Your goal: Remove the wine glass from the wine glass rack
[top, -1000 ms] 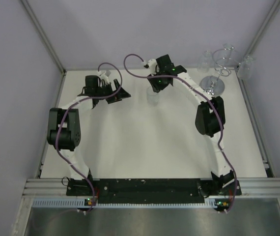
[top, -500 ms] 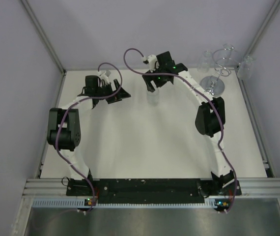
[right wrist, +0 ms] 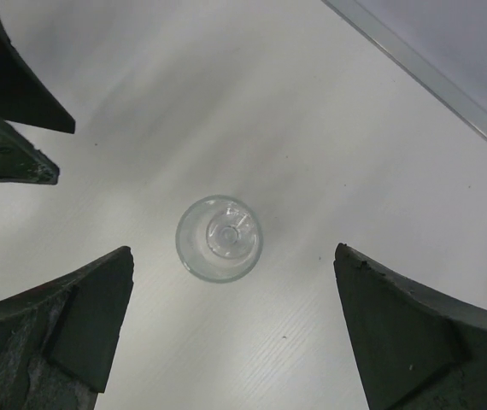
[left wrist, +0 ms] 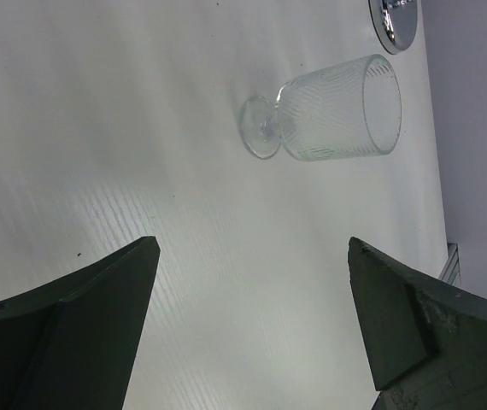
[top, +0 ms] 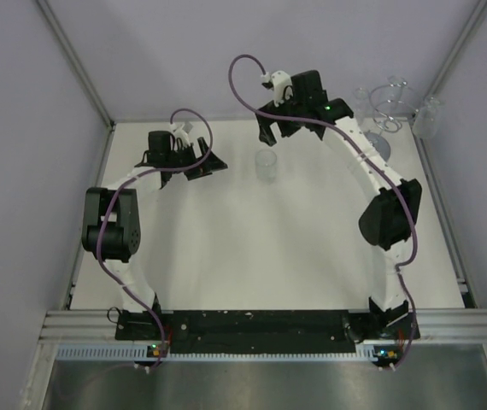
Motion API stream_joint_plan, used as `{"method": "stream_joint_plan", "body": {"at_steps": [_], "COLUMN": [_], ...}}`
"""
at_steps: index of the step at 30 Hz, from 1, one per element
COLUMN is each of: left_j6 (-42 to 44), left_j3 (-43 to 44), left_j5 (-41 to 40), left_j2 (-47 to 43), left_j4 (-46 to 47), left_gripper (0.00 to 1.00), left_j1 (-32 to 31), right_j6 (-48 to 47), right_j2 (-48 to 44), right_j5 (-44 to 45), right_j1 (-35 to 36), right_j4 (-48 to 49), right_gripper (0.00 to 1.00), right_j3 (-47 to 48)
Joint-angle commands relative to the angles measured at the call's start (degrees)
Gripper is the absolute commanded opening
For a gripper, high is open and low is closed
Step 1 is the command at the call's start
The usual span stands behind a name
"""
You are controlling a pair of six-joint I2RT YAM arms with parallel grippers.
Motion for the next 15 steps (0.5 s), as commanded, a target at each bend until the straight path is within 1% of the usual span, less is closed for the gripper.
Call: {"method": "stream_joint_plan", "body": {"at_steps": [1, 10, 14, 15], "left_j6": [0.7, 0.7, 0.7, 29.4], "left_j3": [0.6, 0.6, 0.6, 0.6], "left_j5": [0.0, 0.0, 0.0, -17.4], "left_j2": [-2.7, -2.7, -2.7, -36.5], "left_j4": [1.5, 1.5, 1.5, -5.2], "left_gripper": [0.96, 0.96, 0.96, 0.99], "left_j1": [0.2, 0.2, 0.2, 0.2], "right_j6": [-0.1, -1.2, -2.1, -2.5], "right_j2": [-8.7, -20.5, -26.0, -27.7], "right_j5": [-3.8, -6.2, -7.0, -7.3], "right_j1": [-0.3, -1.8, -3.0, -3.3], "right_j4": [1.7, 2.4, 3.8, 4.9], "right_gripper": [0.99, 0.99, 0.99, 0.99], "right_j3": [-5.1, -20.3, -29.1, -31.4]}}
